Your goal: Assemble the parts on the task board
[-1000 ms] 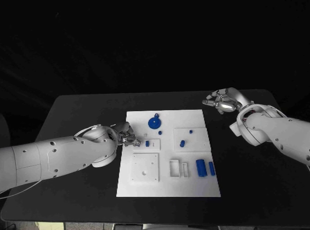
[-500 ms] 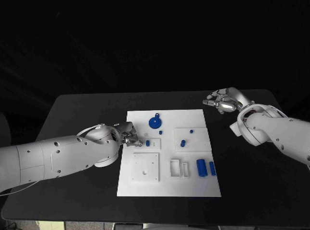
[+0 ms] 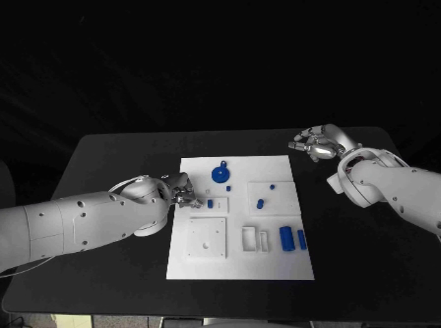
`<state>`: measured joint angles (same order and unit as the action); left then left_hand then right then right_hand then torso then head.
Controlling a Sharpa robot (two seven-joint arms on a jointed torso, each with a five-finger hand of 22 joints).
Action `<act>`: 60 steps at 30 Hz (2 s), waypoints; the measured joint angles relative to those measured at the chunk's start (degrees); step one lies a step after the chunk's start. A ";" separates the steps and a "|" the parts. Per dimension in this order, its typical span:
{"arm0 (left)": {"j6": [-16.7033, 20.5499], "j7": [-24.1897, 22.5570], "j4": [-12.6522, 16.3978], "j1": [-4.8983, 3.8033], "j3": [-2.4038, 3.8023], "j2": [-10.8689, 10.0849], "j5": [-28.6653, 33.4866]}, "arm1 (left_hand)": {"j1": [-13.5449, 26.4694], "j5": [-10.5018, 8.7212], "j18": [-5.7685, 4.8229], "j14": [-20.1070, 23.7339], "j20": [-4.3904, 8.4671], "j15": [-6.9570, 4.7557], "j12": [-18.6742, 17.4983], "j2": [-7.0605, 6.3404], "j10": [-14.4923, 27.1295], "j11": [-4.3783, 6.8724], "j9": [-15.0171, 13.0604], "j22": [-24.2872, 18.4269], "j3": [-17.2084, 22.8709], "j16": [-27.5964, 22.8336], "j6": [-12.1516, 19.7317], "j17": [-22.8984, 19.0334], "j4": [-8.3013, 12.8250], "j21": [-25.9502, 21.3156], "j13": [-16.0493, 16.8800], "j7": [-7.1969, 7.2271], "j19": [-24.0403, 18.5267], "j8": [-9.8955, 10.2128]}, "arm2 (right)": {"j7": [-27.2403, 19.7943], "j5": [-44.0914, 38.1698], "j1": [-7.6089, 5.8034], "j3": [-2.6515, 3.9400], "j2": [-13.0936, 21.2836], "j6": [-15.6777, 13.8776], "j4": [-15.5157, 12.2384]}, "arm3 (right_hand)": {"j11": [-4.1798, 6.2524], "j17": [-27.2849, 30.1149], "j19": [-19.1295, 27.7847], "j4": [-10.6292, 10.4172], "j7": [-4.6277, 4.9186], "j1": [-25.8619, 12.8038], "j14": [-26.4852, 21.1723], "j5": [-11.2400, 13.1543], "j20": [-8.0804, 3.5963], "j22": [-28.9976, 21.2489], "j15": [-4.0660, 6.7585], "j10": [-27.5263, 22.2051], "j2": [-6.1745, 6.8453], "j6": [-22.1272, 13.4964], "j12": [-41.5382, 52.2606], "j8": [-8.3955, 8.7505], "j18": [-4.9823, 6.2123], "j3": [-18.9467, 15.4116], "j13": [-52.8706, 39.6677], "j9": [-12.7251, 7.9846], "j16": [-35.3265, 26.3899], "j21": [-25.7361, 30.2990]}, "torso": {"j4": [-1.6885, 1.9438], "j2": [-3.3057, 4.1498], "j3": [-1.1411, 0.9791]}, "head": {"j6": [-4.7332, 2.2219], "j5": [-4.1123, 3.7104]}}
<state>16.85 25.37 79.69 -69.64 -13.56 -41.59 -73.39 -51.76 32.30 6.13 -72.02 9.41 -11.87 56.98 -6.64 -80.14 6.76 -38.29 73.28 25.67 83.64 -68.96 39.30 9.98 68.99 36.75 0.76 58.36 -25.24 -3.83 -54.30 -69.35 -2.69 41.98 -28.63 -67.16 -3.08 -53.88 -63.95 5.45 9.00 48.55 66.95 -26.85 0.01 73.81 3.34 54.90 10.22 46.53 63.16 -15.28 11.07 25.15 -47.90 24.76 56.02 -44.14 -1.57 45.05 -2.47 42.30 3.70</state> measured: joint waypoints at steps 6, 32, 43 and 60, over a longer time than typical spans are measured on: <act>-0.43 -0.01 -0.15 -0.06 0.05 0.07 -0.06 | 0.18 -0.85 0.00 -0.01 0.00 0.00 -0.01 0.18 0.00 0.00 -0.06 0.00 0.33 0.00 0.00 -0.03 0.18 0.00 -0.09 0.00 0.00 0.11 | 0.00 0.00 0.00 0.00 -0.06 0.01 0.03 | 0.00 0.01 0.00 0.00 -0.01 -0.12 -0.02 -0.23 0.00 0.10 -0.02 0.00 -0.12 0.00 0.00 0.00 0.00 0.00 0.00 0.00 0.00 0.22 | 0.02 0.00 0.02 | 0.12 -0.05; -2.25 -0.19 -0.74 0.00 -0.05 0.64 0.88 | 0.91 -2.34 -0.10 -0.15 0.00 0.11 -0.23 0.88 0.00 0.00 0.24 -0.17 2.98 0.00 -0.22 -0.09 -2.44 0.00 -0.14 -0.22 0.00 0.50 | 0.00 0.00 0.00 0.00 -0.11 0.02 0.12 | 0.00 -0.05 0.00 0.00 0.02 -0.35 -0.04 -0.23 0.00 0.09 -0.04 0.00 0.11 -0.24 0.00 0.00 0.00 0.00 0.05 0.01 0.00 0.21 | 0.01 0.00 -0.01 | 0.34 -0.26; -1.92 -0.36 -1.18 0.06 -0.07 0.67 1.58 | 4.24 -9.27 0.08 -0.18 0.00 -0.34 -0.23 -3.36 0.00 0.00 -0.21 -0.17 5.49 0.00 -0.23 -0.14 -9.34 0.00 -0.08 -0.21 0.00 0.64 | 0.00 0.00 0.00 0.00 -0.14 0.02 0.15 | 0.00 -0.04 0.00 0.00 0.01 -0.35 -0.09 -0.23 0.00 0.08 -0.09 0.00 0.11 -0.24 -0.01 0.00 -0.01 0.00 0.10 -0.04 0.00 0.21 | 0.02 -0.01 -0.03 | 0.16 -0.26; -1.28 -0.37 -1.52 0.05 -0.07 0.51 2.45 | 4.43 -20.39 0.08 0.02 -0.19 -0.56 -0.23 -9.04 0.00 0.00 -0.90 -0.16 6.54 -0.23 0.03 -0.18 -18.59 0.00 0.04 -0.38 -0.63 0.65 | 0.00 0.00 0.01 0.00 -0.19 0.02 0.16 | 0.00 -0.04 0.00 0.00 0.11 -0.34 -0.12 -0.23 0.00 0.14 -0.12 0.00 0.11 -0.09 -0.01 0.00 0.00 0.00 0.11 -0.04 0.00 0.21 | 0.01 0.01 0.02 | 0.10 -0.32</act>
<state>15.57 25.01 78.16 -69.59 -13.63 -41.08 -70.95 -47.33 11.91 6.20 -72.00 9.22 -12.43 56.75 -15.68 -80.14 6.76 -39.19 73.11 32.22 83.42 -68.93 39.12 -8.61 68.99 36.79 0.37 57.73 -24.59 -3.83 -54.30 -69.34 -2.69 41.79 -28.61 -66.99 -3.08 -53.92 -63.96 5.45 9.10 48.21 66.83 -27.08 0.01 73.95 3.23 54.90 10.33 46.44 63.15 -15.28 11.07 25.15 -47.79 24.72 56.02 -43.93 -1.55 45.05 -2.46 42.40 3.38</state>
